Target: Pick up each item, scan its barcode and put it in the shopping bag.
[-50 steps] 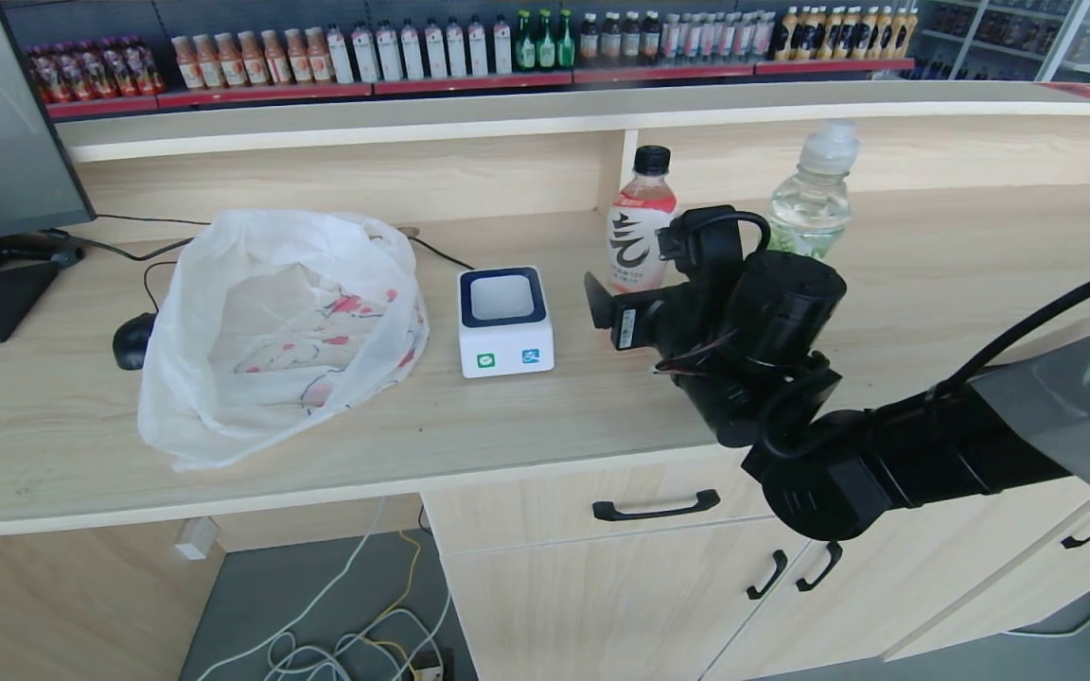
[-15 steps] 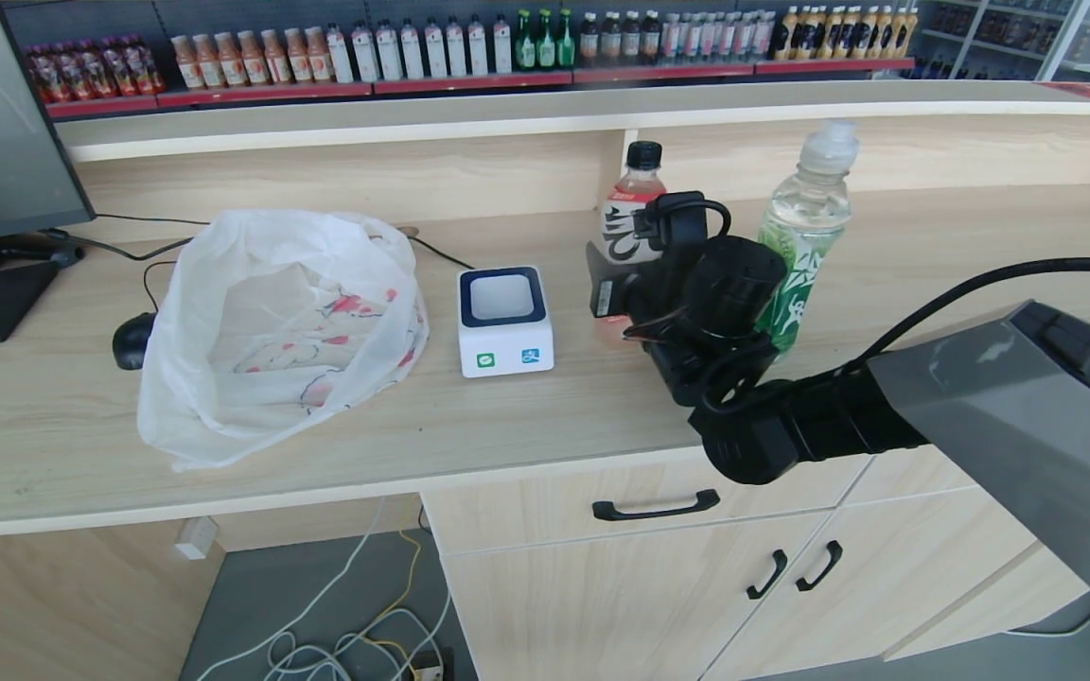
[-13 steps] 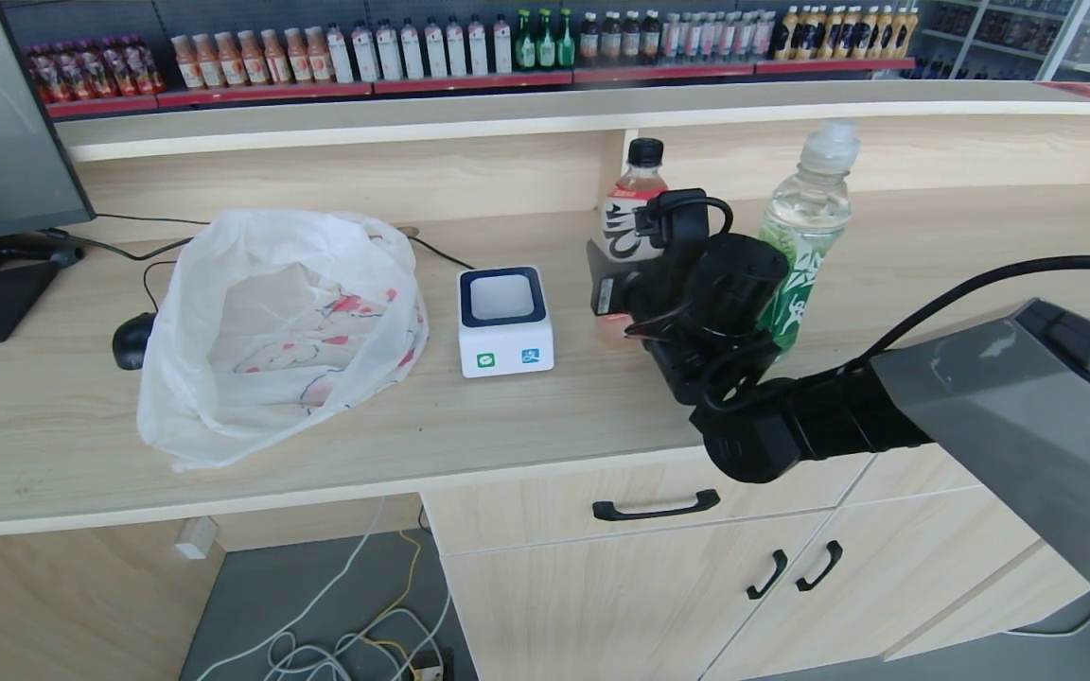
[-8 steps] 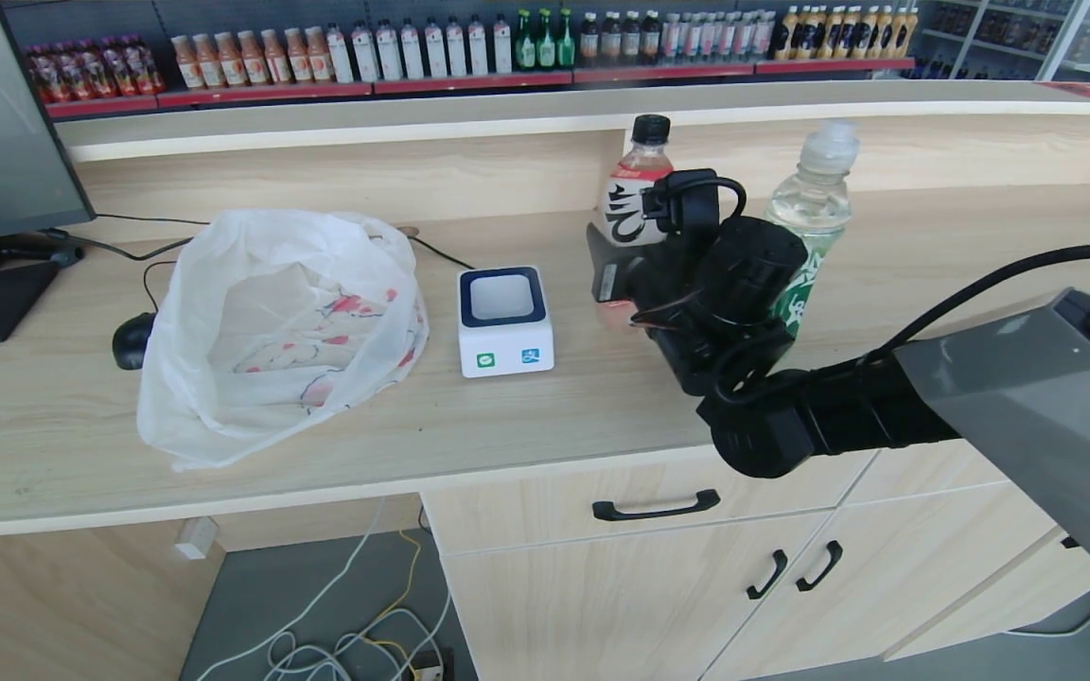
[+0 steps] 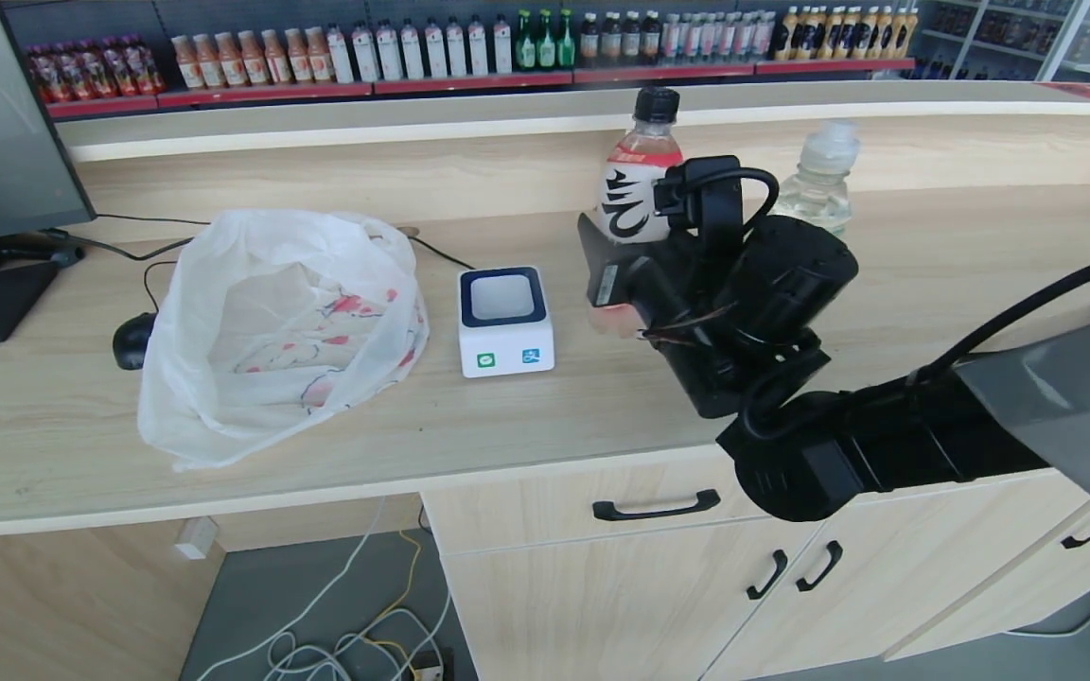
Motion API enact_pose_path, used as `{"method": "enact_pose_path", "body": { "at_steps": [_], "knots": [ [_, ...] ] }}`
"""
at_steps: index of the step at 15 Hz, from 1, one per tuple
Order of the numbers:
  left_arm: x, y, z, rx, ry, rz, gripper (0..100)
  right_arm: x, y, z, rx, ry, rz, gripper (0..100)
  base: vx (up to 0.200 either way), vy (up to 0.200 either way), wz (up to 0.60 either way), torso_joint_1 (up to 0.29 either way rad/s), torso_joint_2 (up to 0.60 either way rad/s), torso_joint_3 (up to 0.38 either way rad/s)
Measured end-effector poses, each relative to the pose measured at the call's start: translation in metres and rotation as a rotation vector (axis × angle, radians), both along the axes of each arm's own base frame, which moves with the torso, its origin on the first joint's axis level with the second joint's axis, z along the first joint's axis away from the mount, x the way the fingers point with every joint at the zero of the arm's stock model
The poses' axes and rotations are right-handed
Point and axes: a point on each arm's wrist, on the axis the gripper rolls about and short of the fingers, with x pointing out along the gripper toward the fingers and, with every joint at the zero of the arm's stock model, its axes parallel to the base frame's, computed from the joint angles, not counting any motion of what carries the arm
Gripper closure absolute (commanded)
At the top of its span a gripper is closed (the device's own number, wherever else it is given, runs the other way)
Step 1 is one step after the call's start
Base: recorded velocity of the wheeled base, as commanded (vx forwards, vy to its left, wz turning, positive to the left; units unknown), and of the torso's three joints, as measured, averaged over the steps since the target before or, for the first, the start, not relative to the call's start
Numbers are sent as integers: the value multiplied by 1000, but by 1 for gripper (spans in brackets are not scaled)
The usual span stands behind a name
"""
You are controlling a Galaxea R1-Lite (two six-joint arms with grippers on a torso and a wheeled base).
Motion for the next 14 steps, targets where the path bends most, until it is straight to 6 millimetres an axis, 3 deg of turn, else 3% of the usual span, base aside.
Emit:
{"method": "enact_pose_path", "body": {
  "at_steps": [3, 11, 14],
  "knots": [
    [0, 0, 0, 0, 0, 0, 0, -31, -5, -7, -18, 14, 35, 100, 0, 0, 0, 0, 0, 0],
    [0, 0, 0, 0, 0, 0, 0, -114, -42, -35, -90, 74, 113, 100, 0, 0, 0, 0, 0, 0],
    [0, 0, 0, 0, 0, 0, 0, -137, -49, -30, -91, 65, 154, 100, 0, 0, 0, 0, 0, 0]
  ]
}}
